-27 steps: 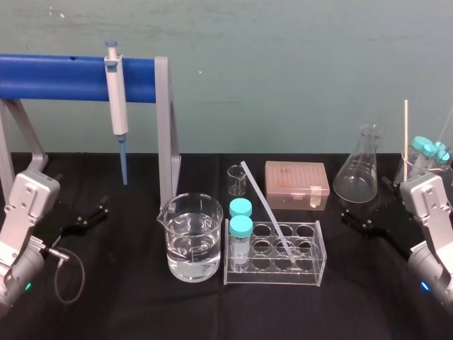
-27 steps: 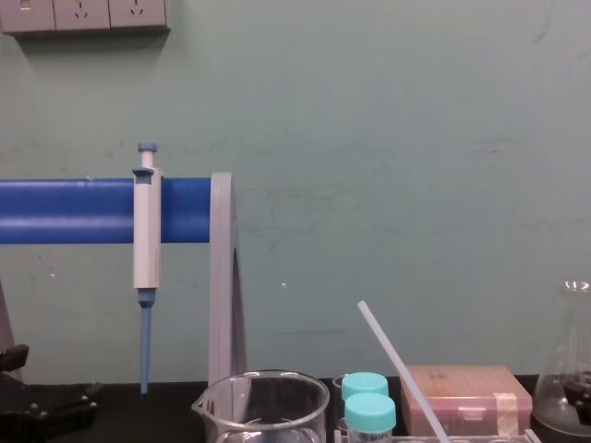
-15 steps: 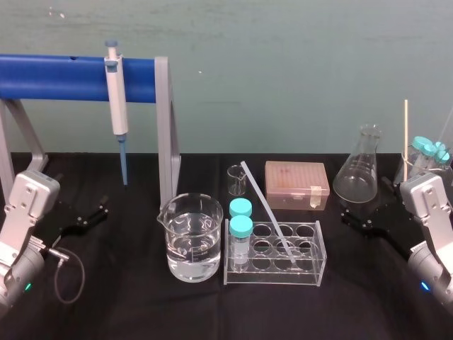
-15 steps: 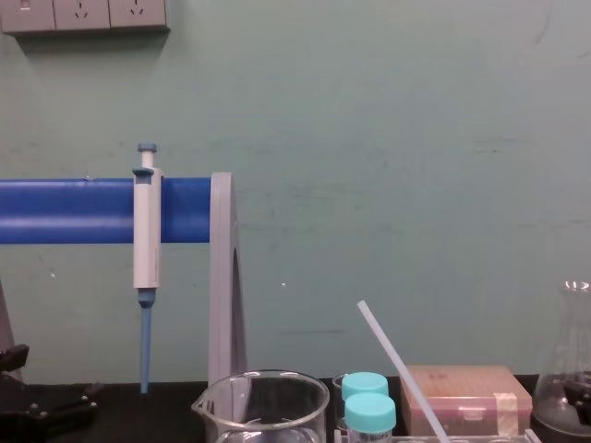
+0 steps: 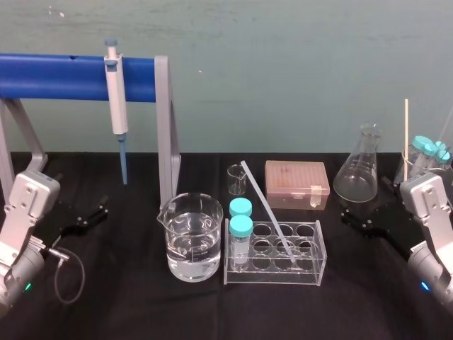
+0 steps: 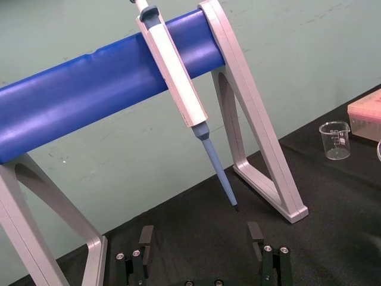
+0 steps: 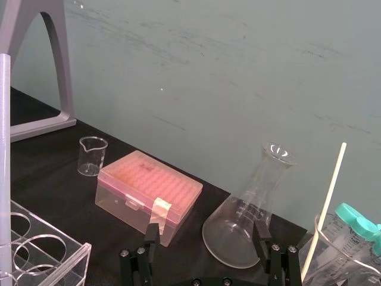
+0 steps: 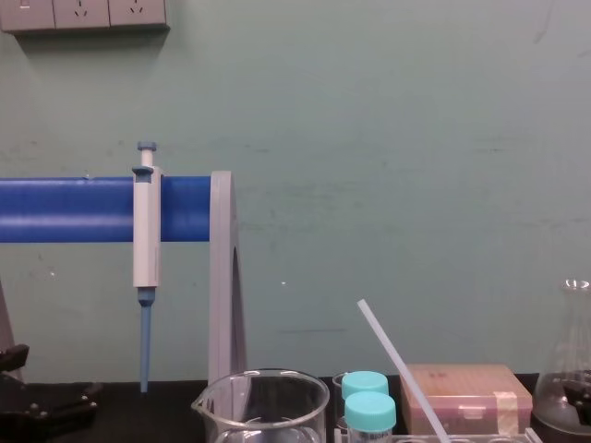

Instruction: Pick up the stirring rod with one hand, then place it down.

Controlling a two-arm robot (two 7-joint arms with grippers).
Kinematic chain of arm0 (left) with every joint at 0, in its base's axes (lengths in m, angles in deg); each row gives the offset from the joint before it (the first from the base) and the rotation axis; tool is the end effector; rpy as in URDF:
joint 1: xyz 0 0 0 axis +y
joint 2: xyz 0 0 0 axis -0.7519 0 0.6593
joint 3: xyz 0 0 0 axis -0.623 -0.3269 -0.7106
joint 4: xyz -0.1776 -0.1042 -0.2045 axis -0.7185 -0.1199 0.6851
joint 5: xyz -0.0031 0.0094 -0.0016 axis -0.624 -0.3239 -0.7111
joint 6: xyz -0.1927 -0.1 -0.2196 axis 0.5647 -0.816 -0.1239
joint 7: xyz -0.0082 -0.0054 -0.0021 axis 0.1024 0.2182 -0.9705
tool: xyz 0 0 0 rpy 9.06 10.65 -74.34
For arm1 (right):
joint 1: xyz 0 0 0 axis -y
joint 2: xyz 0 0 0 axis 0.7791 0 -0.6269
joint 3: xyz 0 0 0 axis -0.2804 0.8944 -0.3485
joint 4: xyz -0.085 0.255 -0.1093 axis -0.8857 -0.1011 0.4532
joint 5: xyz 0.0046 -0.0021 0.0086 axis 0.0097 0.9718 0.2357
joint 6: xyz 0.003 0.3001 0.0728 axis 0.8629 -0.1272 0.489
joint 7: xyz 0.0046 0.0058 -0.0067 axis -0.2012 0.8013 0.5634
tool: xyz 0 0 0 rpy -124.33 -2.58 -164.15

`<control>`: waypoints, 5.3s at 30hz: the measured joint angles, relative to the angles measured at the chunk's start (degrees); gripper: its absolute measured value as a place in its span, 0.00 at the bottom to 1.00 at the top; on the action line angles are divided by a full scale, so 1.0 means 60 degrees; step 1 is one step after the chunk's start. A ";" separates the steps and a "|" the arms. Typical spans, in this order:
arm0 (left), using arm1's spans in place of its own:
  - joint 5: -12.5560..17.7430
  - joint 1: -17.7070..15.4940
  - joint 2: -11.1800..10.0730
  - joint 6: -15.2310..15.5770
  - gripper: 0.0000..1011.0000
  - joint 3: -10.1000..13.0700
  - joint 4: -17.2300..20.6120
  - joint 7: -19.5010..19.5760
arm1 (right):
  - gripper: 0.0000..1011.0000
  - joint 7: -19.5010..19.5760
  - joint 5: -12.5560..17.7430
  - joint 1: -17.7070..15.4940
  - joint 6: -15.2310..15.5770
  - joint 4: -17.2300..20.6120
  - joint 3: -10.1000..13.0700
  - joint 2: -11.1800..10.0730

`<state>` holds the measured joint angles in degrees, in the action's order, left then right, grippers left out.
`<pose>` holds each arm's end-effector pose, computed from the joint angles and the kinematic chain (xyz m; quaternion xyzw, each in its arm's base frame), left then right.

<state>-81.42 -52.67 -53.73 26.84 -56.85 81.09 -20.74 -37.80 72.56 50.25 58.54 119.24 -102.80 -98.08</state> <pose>0.3581 0.0827 -0.3024 0.1414 -0.1325 0.5799 0.7913 0.3581 -0.0827 -0.3022 -0.1416 -0.1324 -0.5799 0.7913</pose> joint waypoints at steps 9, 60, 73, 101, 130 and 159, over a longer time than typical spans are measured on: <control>0.0000 0.0000 0.0000 0.0000 0.99 0.0000 -0.0001 0.0000 | 0.99 -0.0001 0.0000 0.0000 0.0000 0.0000 0.0000 0.0000; 0.0000 0.0000 0.0000 0.0000 0.99 0.0000 0.0000 0.0000 | 0.99 -0.6692 0.2812 0.3409 0.2193 -0.1935 -0.0616 0.1297; 0.0000 0.0000 0.0000 0.0000 0.99 0.0000 -0.0001 0.0000 | 0.99 -0.7190 0.2562 0.4081 0.2168 -0.2883 -0.1246 0.1766; 0.0000 0.0000 0.0001 0.0000 0.99 0.0000 -0.0001 0.0000 | 0.91 -0.7109 0.2486 0.4135 0.2283 -0.3032 -0.1355 0.1849; 0.0000 0.0000 0.0000 0.0000 0.99 0.0000 -0.0001 0.0000 | 0.07 -0.7110 0.2507 0.4129 0.2280 -0.3024 -0.1342 0.1849; 0.0000 0.0000 0.0000 0.0000 0.99 0.0000 -0.0001 0.0000 | 0.07 -0.7048 0.3197 0.2568 -0.0769 -0.1865 0.0069 0.1786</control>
<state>-81.42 -52.67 -53.73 26.84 -56.85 81.08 -20.74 -80.08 91.74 65.66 53.92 108.05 -102.39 -87.36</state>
